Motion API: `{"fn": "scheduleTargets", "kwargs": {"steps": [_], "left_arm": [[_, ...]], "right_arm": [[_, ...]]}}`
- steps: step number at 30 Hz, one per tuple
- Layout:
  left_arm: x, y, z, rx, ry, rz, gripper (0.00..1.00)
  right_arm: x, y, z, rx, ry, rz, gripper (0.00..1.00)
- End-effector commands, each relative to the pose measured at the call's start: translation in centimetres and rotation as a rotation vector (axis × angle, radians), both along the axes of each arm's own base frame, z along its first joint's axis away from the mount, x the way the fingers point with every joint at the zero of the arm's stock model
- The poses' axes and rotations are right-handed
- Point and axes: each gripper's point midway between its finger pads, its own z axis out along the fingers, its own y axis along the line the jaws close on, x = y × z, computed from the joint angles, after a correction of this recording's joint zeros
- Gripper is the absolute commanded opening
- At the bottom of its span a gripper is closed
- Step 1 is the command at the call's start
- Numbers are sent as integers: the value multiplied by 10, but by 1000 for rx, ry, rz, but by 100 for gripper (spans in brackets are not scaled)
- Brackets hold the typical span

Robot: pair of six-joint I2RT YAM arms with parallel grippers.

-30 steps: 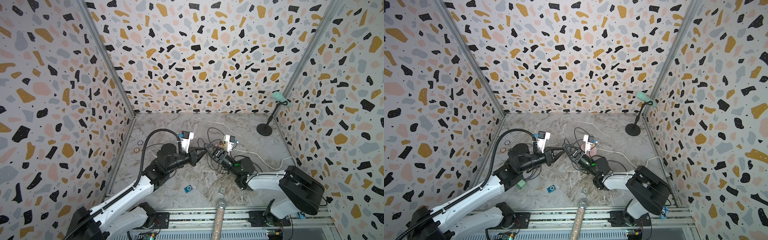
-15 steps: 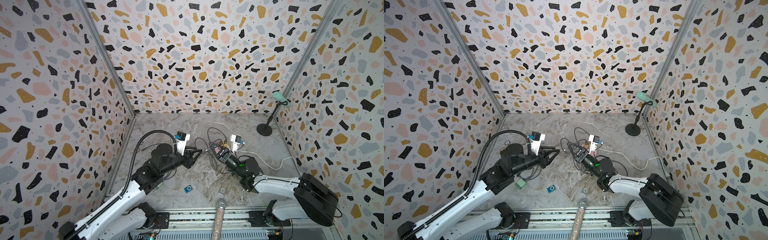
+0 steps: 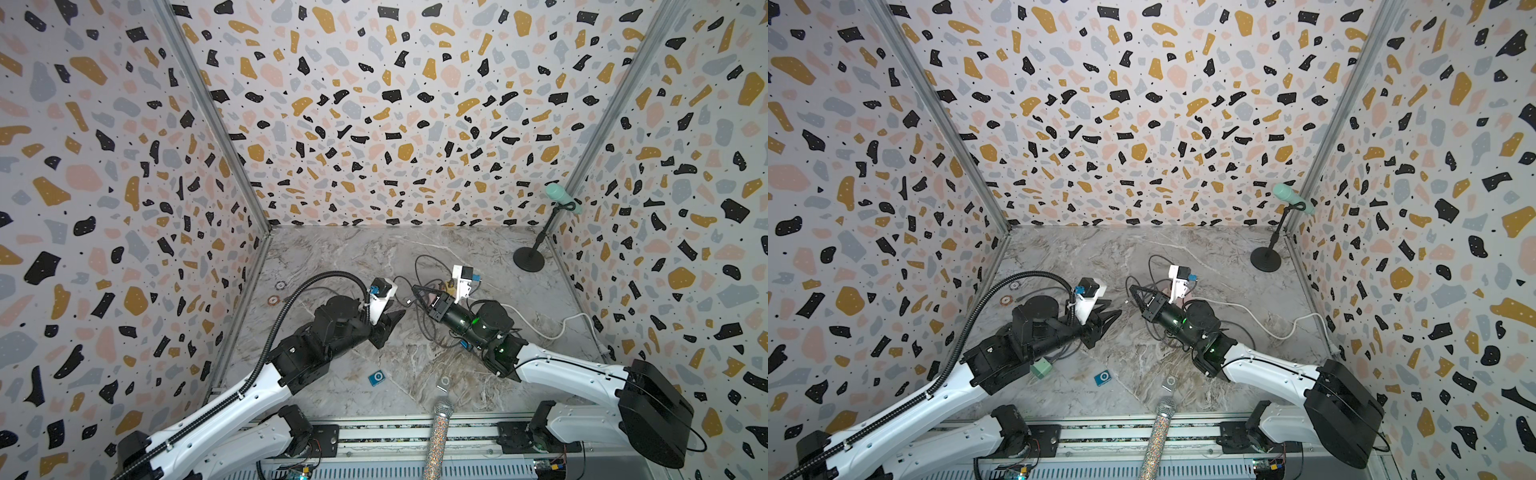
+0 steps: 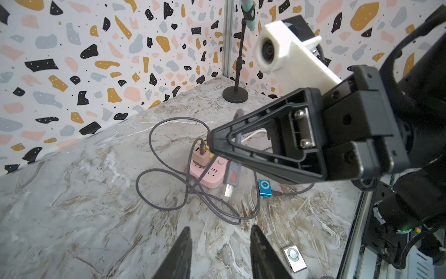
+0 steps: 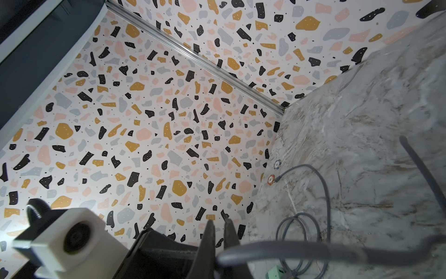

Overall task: Charge mp3
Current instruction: Pick up the charging cable from the center of the board.

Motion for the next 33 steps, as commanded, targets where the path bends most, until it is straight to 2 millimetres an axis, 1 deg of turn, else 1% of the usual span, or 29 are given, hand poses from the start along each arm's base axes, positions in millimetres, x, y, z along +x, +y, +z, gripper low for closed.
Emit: {"fn": "scheduleTargets", "kwargs": {"steps": [1, 9, 14, 18, 22, 27, 33], "left_arm": [[9, -3, 21, 34, -117, 24, 39], [17, -14, 17, 81, -147, 6, 37], [22, -15, 17, 102, -169, 14, 34], [24, -19, 13, 124, -168, 3, 31], [24, -22, 14, 116, -176, -4, 30], [25, -22, 17, 121, -190, -6, 25], [24, -24, 18, 125, -201, -23, 15]], "right_arm": [[0, 5, 20, 9, -40, 7, 0], [-1, 12, 16, 1, -24, 36, 0], [-4, 13, 16, 0, -20, 52, 0], [-7, 13, 19, 0, -27, 67, 0], [-9, 17, 19, -13, -21, 92, 0], [-9, 16, 19, -26, -22, 91, 0], [-9, 16, 14, -46, -7, 98, 0]]}}
